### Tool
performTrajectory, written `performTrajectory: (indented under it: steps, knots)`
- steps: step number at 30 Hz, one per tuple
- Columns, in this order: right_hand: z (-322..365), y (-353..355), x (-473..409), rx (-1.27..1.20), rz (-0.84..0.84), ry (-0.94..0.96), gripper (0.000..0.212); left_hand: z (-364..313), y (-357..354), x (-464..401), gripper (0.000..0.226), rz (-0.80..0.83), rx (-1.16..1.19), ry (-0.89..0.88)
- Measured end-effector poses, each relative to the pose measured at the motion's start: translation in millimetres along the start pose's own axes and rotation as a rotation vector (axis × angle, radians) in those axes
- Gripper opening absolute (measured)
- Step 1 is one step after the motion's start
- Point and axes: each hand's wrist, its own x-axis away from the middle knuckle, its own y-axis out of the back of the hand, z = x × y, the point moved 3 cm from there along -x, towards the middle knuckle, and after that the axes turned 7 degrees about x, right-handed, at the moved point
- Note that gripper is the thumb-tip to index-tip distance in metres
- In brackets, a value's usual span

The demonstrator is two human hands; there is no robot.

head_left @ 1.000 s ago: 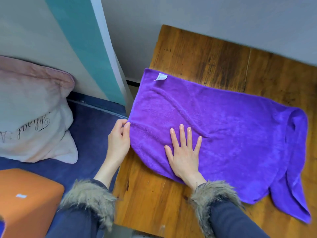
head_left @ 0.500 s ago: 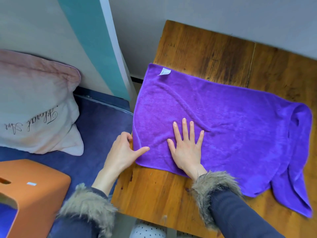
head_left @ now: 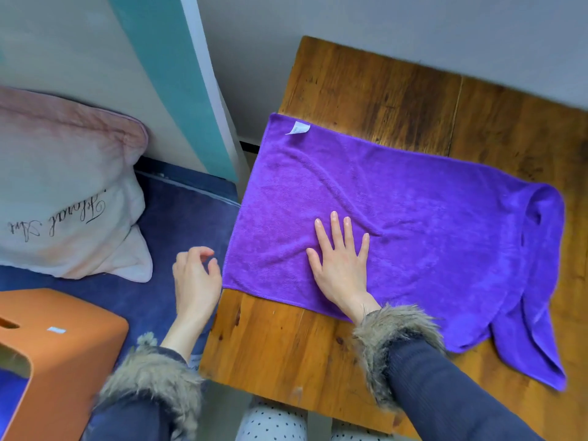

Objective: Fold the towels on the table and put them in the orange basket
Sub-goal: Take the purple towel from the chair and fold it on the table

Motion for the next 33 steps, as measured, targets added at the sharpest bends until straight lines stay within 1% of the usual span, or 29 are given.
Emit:
performTrajectory:
  steps: [3, 5, 7, 9, 11, 13, 15, 17, 19, 20, 22, 23, 24, 25, 28, 29, 31, 33]
  knots:
    - [-12, 7, 10, -0.070, -0.006, 0.020, 0.058, -34, -16, 19, 0.023, -0.029, -0.095, -0.227]
    - [-28, 10, 20, -0.086, -0.026, 0.021, 0.056, -62, -36, 38, 0.026, -0.001, -0.122, -0.367]
    - [-53, 13, 31, -0.110, -0.075, 0.000, 0.052, -86, -65, 58, 0.031, 0.089, -0.143, -0.460]
    - [-87, 19, 42, -0.152, -0.146, -0.060, 0.050, -104, -97, 80, 0.038, 0.216, -0.174, -0.523]
    - [-129, 22, 54, -0.174, -0.217, -0.139, 0.050, -122, -130, 103, 0.043, 0.315, -0.204, -0.619]
    - [-173, 22, 71, -0.181, -0.253, -0.229, 0.050, -139, -162, 128, 0.048, 0.398, -0.262, -0.718]
    - [-215, 19, 89, -0.200, -0.293, -0.321, 0.050, -155, -193, 149, 0.053, 0.472, -0.338, -0.786]
    - [-253, 14, 111, -0.242, -0.369, -0.430, 0.047, -168, -222, 167, 0.057, 0.538, -0.423, -0.837]
    - [-283, 7, 132, -0.265, -0.385, -0.531, 0.048, -176, -246, 180, 0.061, 0.589, -0.515, -0.848]
    - [-291, 2, 140, -0.257, -0.354, -0.556, 0.052, -177, -253, 183, 0.062, 0.600, -0.552, -0.839]
    - [-313, -10, 154, -0.225, -0.241, -0.588, 0.064, -182, -271, 193, 0.066, 0.612, -0.634, -0.831]
    - [-320, -15, 158, -0.212, -0.185, -0.590, 0.068, -184, -277, 196, 0.068, 0.612, -0.664, -0.818]
    - [-326, -20, 159, -0.209, -0.157, -0.587, 0.067, -186, -281, 197, 0.070, 0.607, -0.686, -0.806]
    - [-331, -22, 158, -0.215, -0.159, -0.575, 0.062, -187, -283, 198, 0.072, 0.599, -0.701, -0.797]
    - [-343, -20, 149, -0.275, -0.259, -0.533, 0.033, -191, -282, 196, 0.075, 0.597, -0.701, -0.773]
    - [-350, -18, 147, -0.318, -0.288, -0.537, 0.026, -191, -281, 196, 0.075, 0.600, -0.714, -0.772]
    - [-369, -17, 146, -0.457, -0.321, -0.584, 0.021, -192, -279, 195, 0.076, 0.608, -0.741, -0.769]
    - [-394, -17, 148, -0.593, -0.328, -0.681, 0.018, -194, -278, 195, 0.077, 0.609, -0.760, -0.760]
